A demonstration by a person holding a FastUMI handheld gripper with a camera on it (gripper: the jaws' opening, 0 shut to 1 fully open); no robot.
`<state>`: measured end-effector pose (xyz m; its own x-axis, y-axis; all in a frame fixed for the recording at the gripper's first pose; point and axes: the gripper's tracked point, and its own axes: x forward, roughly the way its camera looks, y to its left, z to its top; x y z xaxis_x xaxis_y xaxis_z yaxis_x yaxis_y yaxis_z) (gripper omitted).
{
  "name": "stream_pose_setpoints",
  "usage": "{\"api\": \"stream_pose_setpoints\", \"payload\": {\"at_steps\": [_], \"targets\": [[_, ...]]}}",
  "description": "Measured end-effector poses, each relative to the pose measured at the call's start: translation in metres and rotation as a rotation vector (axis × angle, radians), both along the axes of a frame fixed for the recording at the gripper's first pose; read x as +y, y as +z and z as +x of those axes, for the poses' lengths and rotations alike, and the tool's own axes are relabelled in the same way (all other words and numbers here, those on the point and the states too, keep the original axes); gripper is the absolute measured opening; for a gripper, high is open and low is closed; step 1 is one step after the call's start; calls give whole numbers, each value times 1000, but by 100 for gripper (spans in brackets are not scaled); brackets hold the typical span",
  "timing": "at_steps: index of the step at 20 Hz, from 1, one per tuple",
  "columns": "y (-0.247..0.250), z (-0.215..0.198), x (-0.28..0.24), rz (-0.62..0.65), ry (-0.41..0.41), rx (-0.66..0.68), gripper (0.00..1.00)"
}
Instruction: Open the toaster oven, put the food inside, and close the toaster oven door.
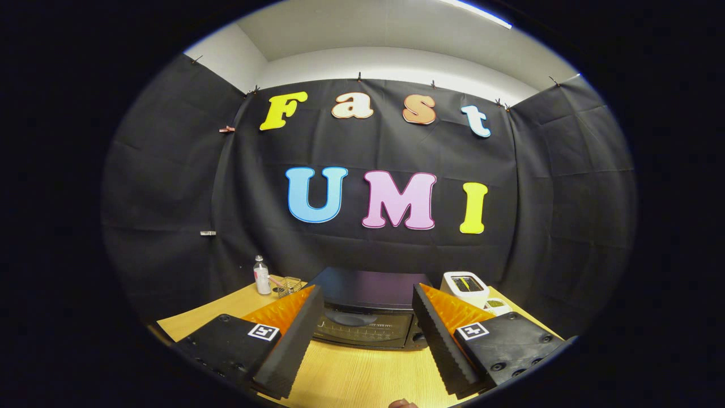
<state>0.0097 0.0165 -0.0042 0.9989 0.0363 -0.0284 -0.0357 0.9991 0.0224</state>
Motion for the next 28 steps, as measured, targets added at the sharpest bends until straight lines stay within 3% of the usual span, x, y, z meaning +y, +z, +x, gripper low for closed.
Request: {"api": "stream_pose_setpoints", "payload": {"at_steps": [13,28], "targets": [[-20,22,0,11,-29,87,97],[-107,147,18,46,-59,280,98]]}}
